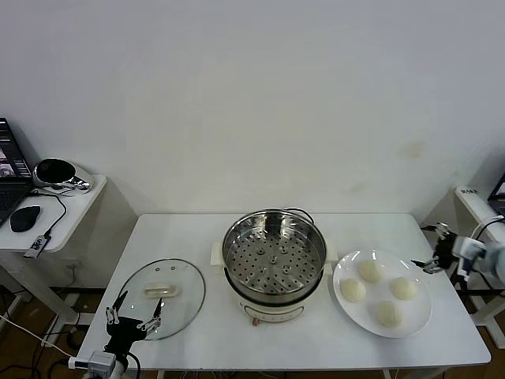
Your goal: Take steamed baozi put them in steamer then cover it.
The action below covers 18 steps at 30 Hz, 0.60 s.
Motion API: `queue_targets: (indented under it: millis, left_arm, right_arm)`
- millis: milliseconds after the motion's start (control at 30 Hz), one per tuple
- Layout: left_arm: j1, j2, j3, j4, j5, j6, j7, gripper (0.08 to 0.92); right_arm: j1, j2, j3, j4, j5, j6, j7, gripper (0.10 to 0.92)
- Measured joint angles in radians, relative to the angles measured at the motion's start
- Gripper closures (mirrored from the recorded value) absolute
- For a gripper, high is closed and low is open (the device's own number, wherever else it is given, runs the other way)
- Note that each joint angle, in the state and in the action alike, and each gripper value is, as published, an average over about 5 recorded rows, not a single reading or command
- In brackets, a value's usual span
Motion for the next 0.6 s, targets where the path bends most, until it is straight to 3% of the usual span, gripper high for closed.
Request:
queue_targets:
  millis: [300, 600]
  left_arm:
    - [0.04, -0.023, -0.004, -0.029, 0.002, -0.001, 0.0, 0.177]
    - [0.065, -0.022, -0.007, -0.029, 0.016, -0.006, -0.001, 0.177]
  right_arm:
    - [0.269, 0.063, -0.318, -0.165, -0.092, 0.044, -0.116, 0.203]
    - [0.361, 0.172, -0.438, -0.327, -0.136, 0.081, -0.132, 0.203]
